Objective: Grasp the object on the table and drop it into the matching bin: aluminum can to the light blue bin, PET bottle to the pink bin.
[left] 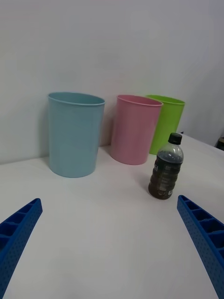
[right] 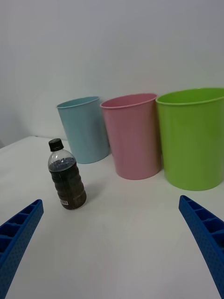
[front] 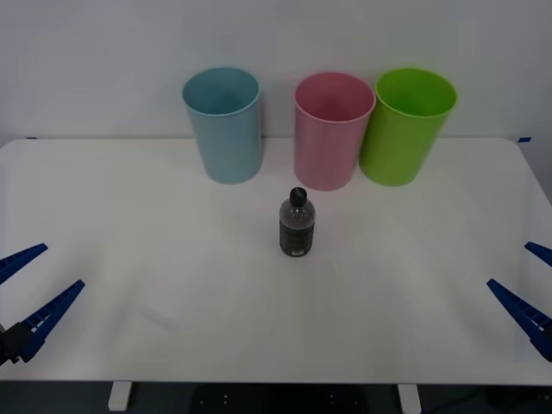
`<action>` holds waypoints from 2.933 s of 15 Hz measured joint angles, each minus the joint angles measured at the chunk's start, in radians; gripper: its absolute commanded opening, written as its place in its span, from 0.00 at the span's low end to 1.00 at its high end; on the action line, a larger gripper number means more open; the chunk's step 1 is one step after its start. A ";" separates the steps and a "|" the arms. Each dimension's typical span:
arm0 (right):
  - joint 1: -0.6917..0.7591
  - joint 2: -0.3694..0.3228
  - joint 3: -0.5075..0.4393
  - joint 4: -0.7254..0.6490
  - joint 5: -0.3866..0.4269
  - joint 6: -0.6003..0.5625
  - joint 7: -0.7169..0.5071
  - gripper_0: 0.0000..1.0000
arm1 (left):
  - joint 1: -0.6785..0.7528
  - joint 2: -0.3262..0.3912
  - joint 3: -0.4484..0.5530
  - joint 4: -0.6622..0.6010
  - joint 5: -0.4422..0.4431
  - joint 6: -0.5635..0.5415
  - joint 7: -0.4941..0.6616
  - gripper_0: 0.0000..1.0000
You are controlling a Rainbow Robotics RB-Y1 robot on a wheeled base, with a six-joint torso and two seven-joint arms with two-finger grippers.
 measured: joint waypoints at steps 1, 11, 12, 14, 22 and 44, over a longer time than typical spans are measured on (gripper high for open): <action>0.000 0.000 0.000 0.000 0.000 0.000 0.000 1.00 | 0.000 0.000 0.000 0.000 0.000 0.000 0.000 1.00; 0.035 -0.003 0.077 0.002 0.028 0.053 0.019 1.00 | 0.000 0.000 0.000 0.000 0.000 0.000 0.000 1.00; 0.023 -0.003 0.098 0.016 0.028 0.060 0.027 1.00 | 0.000 0.000 0.000 0.000 0.000 0.000 0.000 1.00; -0.004 -0.004 0.138 0.054 0.029 0.066 0.046 1.00 | 0.000 0.000 0.000 0.000 0.000 0.000 0.000 1.00; -0.139 -0.002 0.290 0.206 0.029 0.128 0.216 1.00 | 0.000 0.000 0.000 0.000 0.000 0.000 0.000 1.00; -0.444 0.122 0.572 0.402 0.073 0.383 0.343 1.00 | 0.000 0.000 0.000 0.000 0.000 0.000 0.000 1.00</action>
